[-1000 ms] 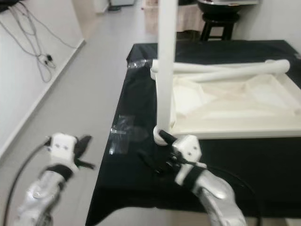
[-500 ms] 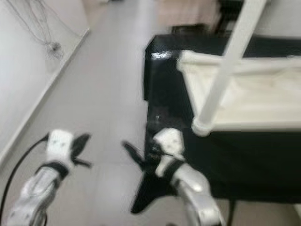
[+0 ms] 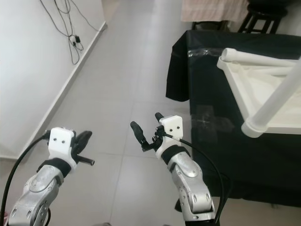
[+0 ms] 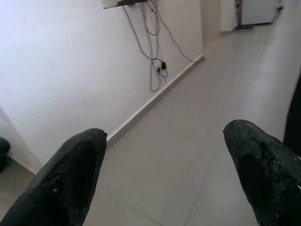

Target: Building children table

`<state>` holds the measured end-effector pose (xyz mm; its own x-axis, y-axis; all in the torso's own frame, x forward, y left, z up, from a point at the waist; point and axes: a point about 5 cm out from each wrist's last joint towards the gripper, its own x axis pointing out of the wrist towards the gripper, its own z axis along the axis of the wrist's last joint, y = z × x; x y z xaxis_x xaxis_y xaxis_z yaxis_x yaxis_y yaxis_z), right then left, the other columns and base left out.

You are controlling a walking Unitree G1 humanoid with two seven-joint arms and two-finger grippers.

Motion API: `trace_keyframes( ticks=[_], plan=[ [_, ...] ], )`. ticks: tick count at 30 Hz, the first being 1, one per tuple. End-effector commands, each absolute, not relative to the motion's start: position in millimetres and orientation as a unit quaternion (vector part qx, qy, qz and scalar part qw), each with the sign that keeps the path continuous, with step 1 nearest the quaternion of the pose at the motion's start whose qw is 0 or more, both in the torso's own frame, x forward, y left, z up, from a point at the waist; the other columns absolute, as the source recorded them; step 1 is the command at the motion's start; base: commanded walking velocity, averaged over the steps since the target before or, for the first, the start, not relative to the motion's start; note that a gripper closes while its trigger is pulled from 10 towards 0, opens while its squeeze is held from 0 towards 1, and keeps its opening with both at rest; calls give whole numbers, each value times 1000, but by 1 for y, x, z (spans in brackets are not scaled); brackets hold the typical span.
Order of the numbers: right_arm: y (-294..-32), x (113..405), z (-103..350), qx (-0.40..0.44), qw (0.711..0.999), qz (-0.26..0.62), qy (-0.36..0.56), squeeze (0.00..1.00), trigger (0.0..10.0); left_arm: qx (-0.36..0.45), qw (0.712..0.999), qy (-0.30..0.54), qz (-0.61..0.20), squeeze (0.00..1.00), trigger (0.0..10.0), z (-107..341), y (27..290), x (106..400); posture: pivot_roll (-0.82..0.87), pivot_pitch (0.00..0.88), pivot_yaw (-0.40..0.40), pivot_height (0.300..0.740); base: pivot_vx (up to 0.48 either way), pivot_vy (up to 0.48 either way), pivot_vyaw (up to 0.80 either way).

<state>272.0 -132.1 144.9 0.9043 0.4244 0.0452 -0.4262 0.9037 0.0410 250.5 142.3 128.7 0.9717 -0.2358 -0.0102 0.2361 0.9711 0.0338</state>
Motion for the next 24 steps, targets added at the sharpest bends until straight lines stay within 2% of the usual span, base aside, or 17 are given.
trace_keyframes(
  ticks=[1,8,24],
  plan=[
    [-133,272,140,23,976,216,-3,0,10000,11,993,13,-121,0,10000,125,141,250,-5,101,44,740,304,0,0],
    [-127,274,142,12,972,233,-17,0,10000,11,992,10,-124,0,10000,125,140,253,-6,98,40,740,316,0,560],
    [-129,279,139,22,975,222,-5,0,10000,12,991,8,-130,0,10000,125,139,259,-11,96,39,740,284,0,0]
  ],
)
